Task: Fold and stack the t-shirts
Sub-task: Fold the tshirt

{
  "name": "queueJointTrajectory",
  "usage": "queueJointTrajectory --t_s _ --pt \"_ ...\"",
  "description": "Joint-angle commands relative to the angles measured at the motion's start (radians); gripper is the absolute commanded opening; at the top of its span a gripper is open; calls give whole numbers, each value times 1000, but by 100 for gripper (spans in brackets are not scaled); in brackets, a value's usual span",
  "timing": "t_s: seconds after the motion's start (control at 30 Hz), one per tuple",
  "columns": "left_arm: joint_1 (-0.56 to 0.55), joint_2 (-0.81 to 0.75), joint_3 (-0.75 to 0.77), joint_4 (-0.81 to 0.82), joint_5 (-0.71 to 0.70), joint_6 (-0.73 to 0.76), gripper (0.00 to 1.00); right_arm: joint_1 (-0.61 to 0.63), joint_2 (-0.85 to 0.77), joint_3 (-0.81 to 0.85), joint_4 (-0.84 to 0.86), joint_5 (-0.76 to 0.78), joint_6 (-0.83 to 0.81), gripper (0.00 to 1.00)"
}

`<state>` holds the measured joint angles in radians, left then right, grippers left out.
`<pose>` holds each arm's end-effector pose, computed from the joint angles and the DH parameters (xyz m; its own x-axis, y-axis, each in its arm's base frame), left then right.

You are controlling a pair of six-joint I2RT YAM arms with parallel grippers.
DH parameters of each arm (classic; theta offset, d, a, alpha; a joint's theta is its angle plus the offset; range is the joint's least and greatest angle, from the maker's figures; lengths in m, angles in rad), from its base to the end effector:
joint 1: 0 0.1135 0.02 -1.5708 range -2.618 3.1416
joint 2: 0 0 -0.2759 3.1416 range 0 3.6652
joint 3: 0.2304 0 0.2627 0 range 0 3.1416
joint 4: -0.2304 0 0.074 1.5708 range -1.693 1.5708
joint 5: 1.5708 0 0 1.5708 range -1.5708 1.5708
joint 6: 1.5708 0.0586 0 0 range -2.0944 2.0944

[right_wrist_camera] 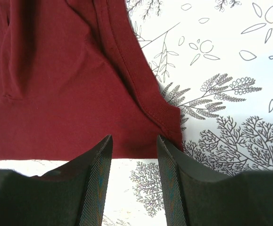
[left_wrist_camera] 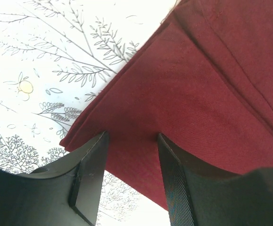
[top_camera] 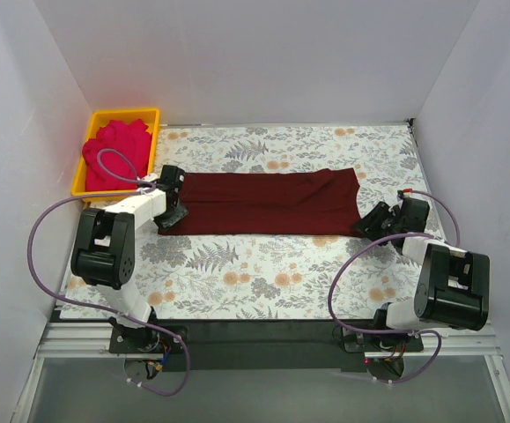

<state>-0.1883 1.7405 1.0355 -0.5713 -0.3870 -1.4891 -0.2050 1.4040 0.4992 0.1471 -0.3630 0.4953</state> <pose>0.3357 -0.0415 0.1426 -0.1422 -0.9125 -0.3836 -0.9315 0.2545 -0.2598 0.2715 -0.0352 0.1330 -0.6216 0.5831 -0.5231 0.2651 0.7850 0.5600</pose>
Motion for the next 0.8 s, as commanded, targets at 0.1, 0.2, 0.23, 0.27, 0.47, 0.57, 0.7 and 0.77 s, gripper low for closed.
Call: queueJointTrajectory --t_s 0.1,0.2,0.23,0.27,0.47,0.57,0.7,0.77 --pt "20 -27 -136 -88 45 -23 45 -28 10 10 -110 194 -58 50" --pt "20 -47 -195 -78 74 -49 45 -59 19 22 -177 230 -63 50" --pt "20 -52 -209 -82 97 -69 45 -62 16 24 -184 228 -66 50" --pt "20 -65 -222 -85 109 -77 46 -62 10 25 -201 230 -67 50" --pt "20 -234 -304 -97 178 -119 52 -57 -140 48 -247 213 -104 51" --pt "16 -358 -301 -130 171 -99 62 -28 -226 76 -247 176 -126 51" --pt "7 -466 -243 -157 134 -50 72 116 -243 128 -239 151 -150 51" --pt "4 -476 -212 -141 145 -25 73 162 -215 143 -227 138 -140 51"
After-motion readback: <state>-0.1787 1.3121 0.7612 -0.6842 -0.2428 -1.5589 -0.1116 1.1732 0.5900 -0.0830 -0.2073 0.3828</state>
